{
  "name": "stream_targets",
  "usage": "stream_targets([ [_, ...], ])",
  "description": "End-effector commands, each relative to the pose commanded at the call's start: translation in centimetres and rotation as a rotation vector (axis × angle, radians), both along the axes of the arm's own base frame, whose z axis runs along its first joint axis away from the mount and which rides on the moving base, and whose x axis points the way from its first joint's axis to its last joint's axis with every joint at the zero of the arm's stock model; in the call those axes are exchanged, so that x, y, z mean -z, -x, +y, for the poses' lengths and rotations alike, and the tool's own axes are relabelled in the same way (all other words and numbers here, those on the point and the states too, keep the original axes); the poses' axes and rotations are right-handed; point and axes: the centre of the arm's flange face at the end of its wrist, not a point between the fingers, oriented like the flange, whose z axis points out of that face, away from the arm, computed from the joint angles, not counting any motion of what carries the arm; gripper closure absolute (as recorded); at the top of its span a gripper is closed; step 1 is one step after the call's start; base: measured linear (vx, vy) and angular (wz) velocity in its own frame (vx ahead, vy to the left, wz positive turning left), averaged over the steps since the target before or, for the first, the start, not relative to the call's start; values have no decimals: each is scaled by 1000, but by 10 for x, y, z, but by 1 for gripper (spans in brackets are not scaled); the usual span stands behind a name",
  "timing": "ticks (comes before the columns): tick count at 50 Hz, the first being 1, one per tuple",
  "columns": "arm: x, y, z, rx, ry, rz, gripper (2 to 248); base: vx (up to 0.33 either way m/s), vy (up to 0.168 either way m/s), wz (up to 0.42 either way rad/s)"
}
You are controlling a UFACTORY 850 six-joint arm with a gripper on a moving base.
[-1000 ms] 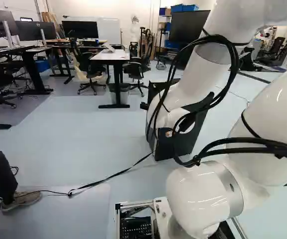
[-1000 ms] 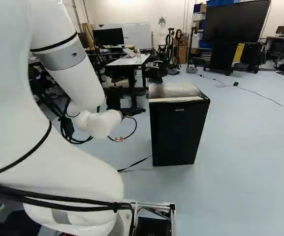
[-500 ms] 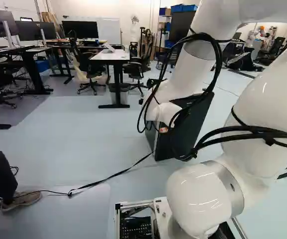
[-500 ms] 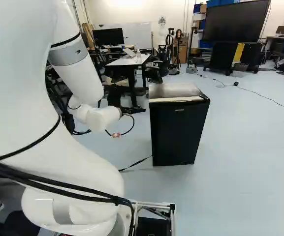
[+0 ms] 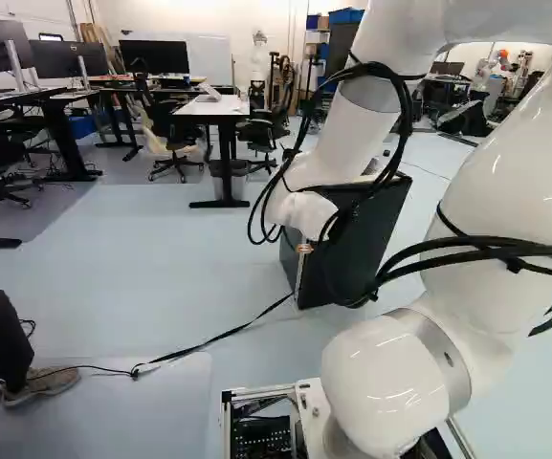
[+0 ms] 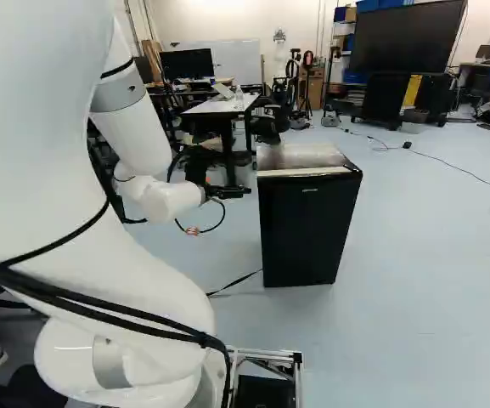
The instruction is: Open the fridge door
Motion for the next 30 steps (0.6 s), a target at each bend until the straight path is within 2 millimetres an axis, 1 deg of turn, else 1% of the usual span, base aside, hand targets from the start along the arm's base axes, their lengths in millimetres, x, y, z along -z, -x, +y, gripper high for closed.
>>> stream_targets([
  [30,3,-9,25,145,-85,21,3,0,0,0],
])
